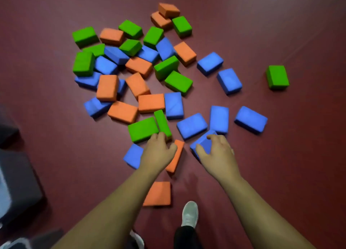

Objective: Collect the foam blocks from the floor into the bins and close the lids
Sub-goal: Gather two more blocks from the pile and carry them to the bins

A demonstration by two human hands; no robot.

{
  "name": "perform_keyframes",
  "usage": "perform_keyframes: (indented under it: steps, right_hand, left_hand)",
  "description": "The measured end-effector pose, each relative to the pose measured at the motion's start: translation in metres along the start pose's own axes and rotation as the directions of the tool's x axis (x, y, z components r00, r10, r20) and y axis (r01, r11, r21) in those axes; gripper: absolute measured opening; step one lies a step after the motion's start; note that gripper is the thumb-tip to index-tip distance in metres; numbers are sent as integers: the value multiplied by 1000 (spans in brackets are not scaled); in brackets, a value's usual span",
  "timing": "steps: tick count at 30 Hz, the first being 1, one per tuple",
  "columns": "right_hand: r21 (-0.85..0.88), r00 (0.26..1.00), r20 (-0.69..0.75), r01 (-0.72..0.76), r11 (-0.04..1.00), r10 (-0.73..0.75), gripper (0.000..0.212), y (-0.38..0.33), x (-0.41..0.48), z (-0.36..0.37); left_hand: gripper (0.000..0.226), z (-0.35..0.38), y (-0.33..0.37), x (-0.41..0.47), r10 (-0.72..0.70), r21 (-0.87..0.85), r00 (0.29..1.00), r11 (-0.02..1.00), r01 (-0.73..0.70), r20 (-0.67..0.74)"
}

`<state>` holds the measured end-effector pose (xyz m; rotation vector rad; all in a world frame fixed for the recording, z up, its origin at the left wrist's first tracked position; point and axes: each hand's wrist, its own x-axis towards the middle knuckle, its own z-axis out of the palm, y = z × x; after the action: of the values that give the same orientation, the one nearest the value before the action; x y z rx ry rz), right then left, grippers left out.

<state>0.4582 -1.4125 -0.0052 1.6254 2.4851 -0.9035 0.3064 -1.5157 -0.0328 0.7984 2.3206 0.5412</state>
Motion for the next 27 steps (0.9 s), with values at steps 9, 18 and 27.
perform_keyframes:
  steps: [9, 18, 27]
  right_hand:
    - [12, 982, 37, -184, 983, 184, 69, 120, 113, 202]
    - [-29, 963, 72, -258, 966, 260, 49, 223, 173, 364]
    - [-456, 949, 295, 240, 857, -109, 73, 241, 309, 442]
  left_hand:
    - [46, 235, -125, 202, -101, 194, 969, 979, 57, 227]
    - [118, 418, -245, 291, -340, 161, 879, 940, 302, 335]
    - [88, 418, -306, 292, -155, 172, 978, 976, 130, 140]
